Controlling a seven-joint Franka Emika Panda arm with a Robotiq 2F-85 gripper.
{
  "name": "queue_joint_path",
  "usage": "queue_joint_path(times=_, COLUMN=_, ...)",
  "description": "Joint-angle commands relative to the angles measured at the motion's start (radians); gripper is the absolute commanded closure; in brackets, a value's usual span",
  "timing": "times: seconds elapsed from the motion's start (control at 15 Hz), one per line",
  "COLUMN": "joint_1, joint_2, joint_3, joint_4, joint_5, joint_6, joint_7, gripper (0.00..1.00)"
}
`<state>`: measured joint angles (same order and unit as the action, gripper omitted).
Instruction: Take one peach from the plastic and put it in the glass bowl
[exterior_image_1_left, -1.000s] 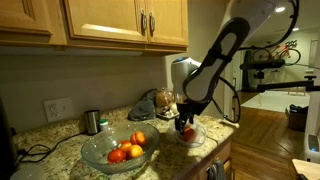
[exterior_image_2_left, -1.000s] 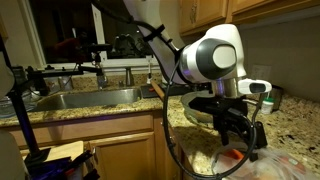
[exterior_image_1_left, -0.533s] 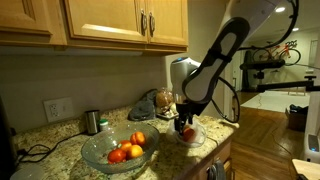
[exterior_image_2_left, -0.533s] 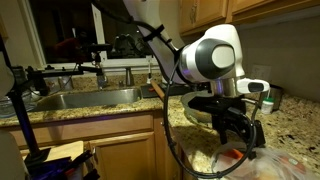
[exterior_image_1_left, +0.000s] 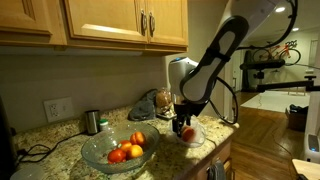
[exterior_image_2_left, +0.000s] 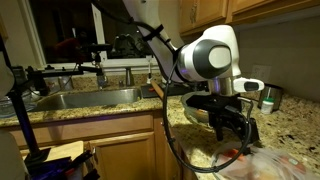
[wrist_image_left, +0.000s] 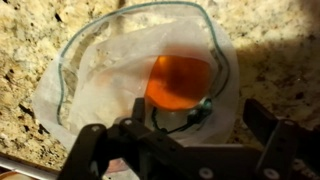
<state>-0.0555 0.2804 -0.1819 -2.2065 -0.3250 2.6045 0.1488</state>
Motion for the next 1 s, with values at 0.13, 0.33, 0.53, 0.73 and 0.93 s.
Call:
queue_joint_path(times=0.13, joint_1=-0.013, joint_2=0.0, joint_3=0.016, joint_4=0.008, joint_5=0.052, joint_6=-0.028, joint_7=-0.056, gripper=0.0)
queue_joint_path(times=0.33, joint_1=-0.015, joint_2=0.004, joint_3=0.02, joint_4=0.01, joint_5=0.073, joint_6=-0.033, joint_7=-0.073, gripper=0.0)
queue_joint_path(times=0.53, joint_1=-0.019, joint_2=0.015, joint_3=0.029, joint_4=0.013, joint_5=0.103, joint_6=-0.043, joint_7=-0.105, gripper=0.0)
queue_joint_path(times=0.73, joint_1=-0.018, joint_2=0.021, joint_3=0.029, joint_4=0.02, joint_5=0.111, joint_6=-0.051, joint_7=-0.114, gripper=0.0)
queue_joint_path(times=0.93, joint_1=-0.015, joint_2=0.018, joint_3=0.024, joint_4=0.024, joint_5=0.102, joint_6=-0.064, joint_7=-0.11, gripper=0.0)
